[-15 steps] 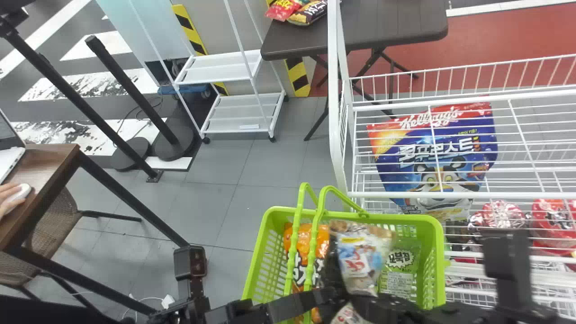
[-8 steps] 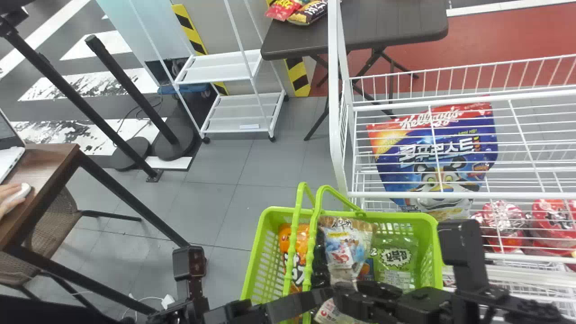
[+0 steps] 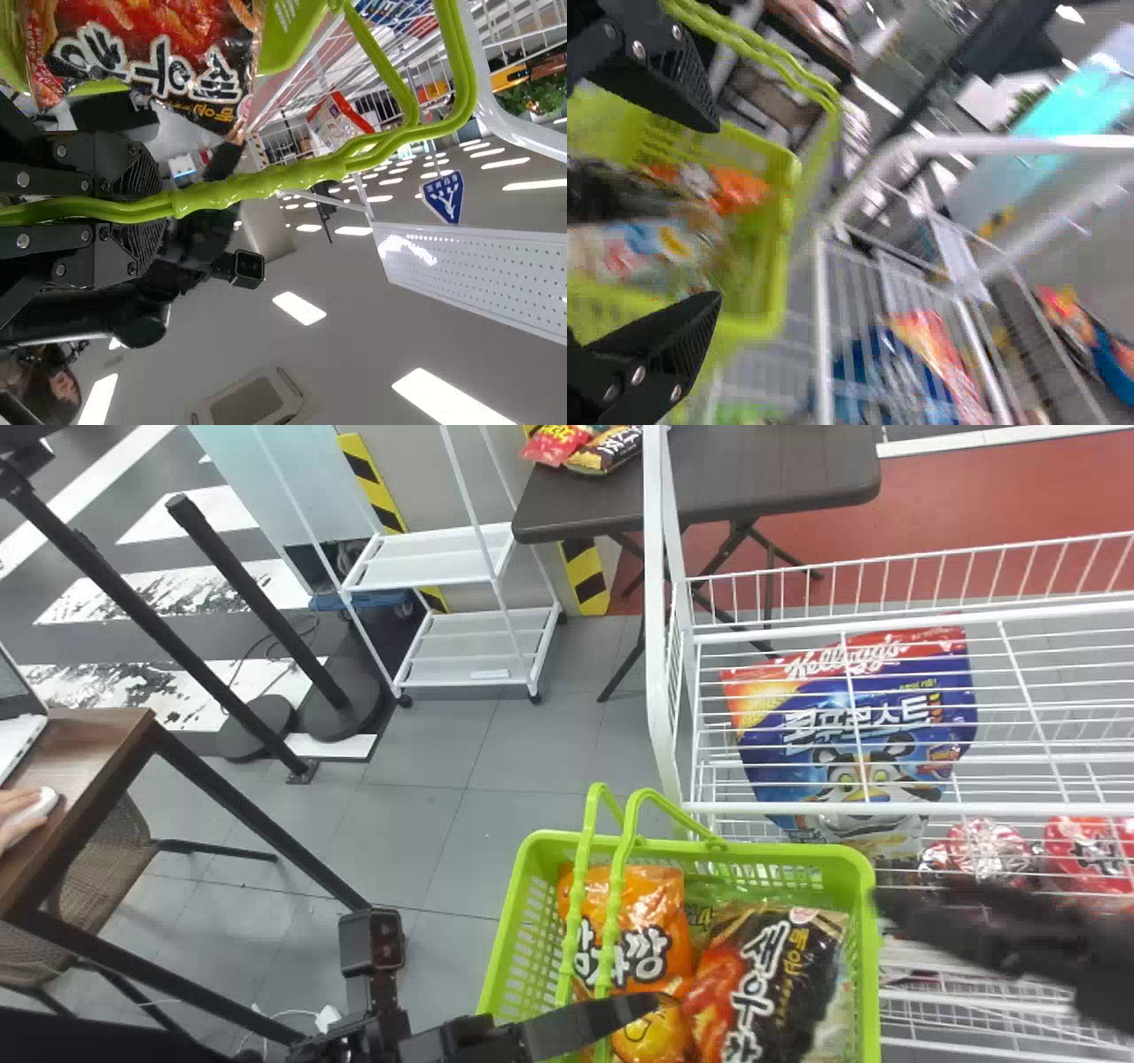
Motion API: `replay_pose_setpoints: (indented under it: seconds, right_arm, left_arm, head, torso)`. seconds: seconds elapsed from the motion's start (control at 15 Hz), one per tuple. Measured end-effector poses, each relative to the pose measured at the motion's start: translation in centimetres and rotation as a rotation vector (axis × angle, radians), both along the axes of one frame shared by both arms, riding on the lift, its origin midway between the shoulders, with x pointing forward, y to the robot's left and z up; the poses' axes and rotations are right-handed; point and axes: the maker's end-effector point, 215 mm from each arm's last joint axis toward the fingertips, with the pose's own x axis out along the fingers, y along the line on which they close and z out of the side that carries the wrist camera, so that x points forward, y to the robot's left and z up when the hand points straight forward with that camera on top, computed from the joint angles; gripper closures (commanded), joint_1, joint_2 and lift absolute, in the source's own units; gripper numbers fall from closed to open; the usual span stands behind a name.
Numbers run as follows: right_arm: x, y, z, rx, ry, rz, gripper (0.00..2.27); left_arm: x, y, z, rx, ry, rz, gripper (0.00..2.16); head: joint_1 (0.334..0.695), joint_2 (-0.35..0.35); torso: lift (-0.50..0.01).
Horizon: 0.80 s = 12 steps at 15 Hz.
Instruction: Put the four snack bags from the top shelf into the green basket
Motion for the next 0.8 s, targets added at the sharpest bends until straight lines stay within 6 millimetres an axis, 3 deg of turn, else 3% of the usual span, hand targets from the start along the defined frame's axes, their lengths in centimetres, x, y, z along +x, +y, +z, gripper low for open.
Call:
replay_pose_setpoints:
  seconds: [0.13,0.2,0.47,0.8]
  right_arm:
    - [5.2,-6.4,0.4,-0.118,-0.063,-0.152,0.03]
    - [7.6,-9.2,0.3,-0.187,-0.090,-0.214,0.03]
    - [16.0,-16.5,0.1,-0.323,-0.175,-0.405,0.03]
    - [25.2,-24.0,-1.2,-0.453,-0.236,-0.572,0.03]
  left_arm:
    - [-0.1,0.0,0.1,-0.002,-0.001,-0.001,2.15]
    - [-0.2,-0.1,0.2,-0.005,-0.002,-0.003,2.15]
    - [-0.5,-0.1,0.5,-0.021,-0.004,-0.005,2.15]
    - [-0.8,0.0,0.7,-0.021,-0.005,-0.002,2.15]
  head:
    - [0.695,0.078]
    - [0.695,-0.011]
    - [0.695,-0.124]
    - [0.695,-0.197]
  torso:
    - [-0.001]
    - [-0.001]
    - [-0.001]
    - [-0.001]
